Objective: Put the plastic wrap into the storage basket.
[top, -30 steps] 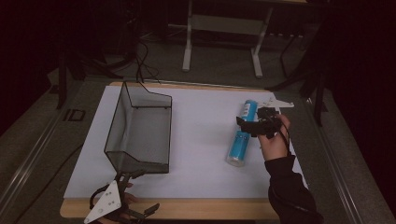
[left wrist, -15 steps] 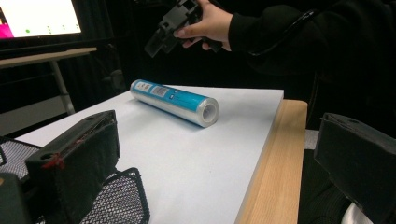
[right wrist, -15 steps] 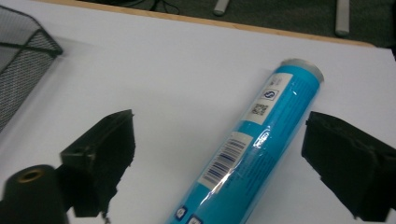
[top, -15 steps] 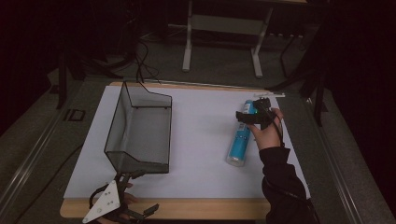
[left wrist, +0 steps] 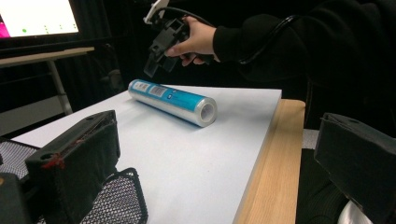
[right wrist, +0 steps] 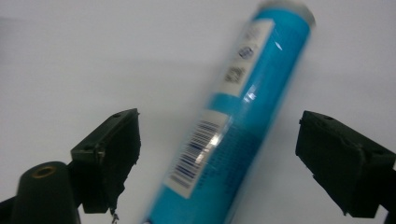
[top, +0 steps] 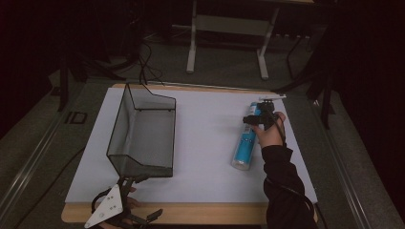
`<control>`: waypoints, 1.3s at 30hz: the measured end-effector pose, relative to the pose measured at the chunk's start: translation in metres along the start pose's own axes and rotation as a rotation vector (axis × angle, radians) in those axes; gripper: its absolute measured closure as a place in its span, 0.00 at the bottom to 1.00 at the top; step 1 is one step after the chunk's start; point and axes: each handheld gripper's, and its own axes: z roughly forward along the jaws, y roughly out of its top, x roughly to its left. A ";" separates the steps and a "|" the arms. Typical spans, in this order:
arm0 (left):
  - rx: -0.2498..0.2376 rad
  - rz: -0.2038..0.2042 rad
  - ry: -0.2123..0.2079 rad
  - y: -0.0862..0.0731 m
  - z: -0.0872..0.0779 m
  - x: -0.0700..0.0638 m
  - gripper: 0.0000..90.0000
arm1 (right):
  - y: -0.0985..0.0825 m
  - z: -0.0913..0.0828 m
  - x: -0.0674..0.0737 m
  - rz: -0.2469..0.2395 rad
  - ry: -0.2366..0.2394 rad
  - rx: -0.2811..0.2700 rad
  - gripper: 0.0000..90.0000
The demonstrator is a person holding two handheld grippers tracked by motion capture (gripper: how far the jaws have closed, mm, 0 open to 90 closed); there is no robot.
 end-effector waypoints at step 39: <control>0.018 0.015 -0.004 0.000 0.000 -0.001 0.01 | -0.006 0.059 0.002 0.209 -0.065 0.210 0.35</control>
